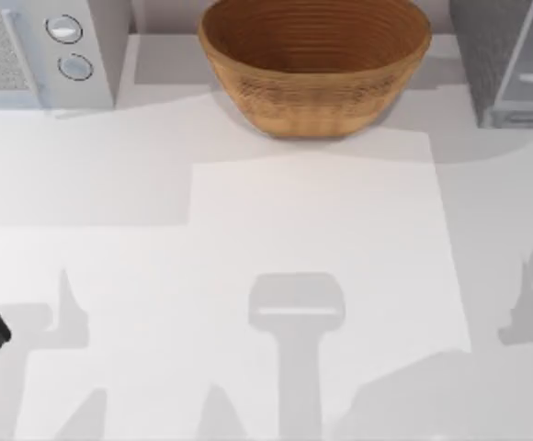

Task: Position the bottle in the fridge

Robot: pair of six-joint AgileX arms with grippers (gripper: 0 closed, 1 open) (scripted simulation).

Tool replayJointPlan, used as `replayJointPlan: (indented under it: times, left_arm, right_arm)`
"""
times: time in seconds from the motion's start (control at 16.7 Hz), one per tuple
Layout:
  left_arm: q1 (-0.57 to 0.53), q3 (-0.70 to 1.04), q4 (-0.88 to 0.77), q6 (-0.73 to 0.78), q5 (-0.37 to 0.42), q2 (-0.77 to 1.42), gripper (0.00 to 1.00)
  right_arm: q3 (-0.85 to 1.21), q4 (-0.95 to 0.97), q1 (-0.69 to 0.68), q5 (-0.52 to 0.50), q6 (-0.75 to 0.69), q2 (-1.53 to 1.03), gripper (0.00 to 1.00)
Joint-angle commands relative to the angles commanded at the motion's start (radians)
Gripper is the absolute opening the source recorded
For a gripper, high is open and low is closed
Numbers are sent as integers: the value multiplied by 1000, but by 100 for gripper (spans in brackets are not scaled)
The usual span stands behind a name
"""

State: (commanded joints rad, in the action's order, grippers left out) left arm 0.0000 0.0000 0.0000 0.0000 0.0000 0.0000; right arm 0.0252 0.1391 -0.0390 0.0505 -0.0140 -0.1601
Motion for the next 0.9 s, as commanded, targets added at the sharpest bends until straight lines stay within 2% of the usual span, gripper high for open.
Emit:
replayJointPlan:
  times: [0.3,0.66,0.9]
  left_arm:
    - [0,0,0,0,0,0,100]
    - [0,0,0,0,0,0,100]
    - [0,0,0,0,0,0,100]
  right_arm:
    - [-25,-139,39,-50,14,160,1]
    - [-16,-129,36,-47,17,146,1]
    - [72,-30,55,-23,29,2,1]
